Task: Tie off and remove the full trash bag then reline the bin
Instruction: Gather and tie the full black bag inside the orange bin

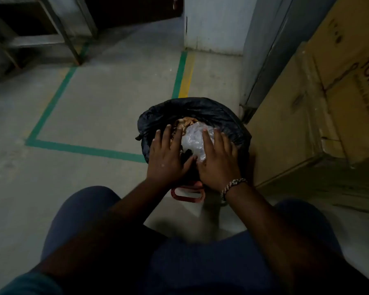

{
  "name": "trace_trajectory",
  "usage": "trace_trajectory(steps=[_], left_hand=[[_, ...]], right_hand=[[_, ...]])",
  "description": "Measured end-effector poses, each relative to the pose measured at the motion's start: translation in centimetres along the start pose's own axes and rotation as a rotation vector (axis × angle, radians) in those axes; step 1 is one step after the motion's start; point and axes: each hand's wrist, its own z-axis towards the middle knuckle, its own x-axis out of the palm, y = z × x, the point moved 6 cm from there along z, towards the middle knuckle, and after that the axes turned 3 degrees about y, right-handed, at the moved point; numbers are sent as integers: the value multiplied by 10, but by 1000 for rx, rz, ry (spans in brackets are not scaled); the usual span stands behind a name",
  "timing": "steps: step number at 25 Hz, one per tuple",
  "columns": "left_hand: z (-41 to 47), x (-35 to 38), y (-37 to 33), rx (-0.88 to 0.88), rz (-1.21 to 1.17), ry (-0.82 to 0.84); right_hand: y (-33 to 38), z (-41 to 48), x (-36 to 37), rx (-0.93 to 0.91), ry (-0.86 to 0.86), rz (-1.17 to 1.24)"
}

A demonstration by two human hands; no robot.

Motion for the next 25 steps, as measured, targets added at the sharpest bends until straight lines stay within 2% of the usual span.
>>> trace_trajectory(steps=[10, 20, 25], left_hand=[[-16, 33, 12, -23, 26, 85], [-35, 37, 14, -30, 1, 47], [-43, 36, 15, -64, 37, 95]], right_hand=[[-15, -21, 45, 2, 92, 4], [-13, -34, 55, -21, 4, 40], [-18, -43, 53, -18, -13, -3]])
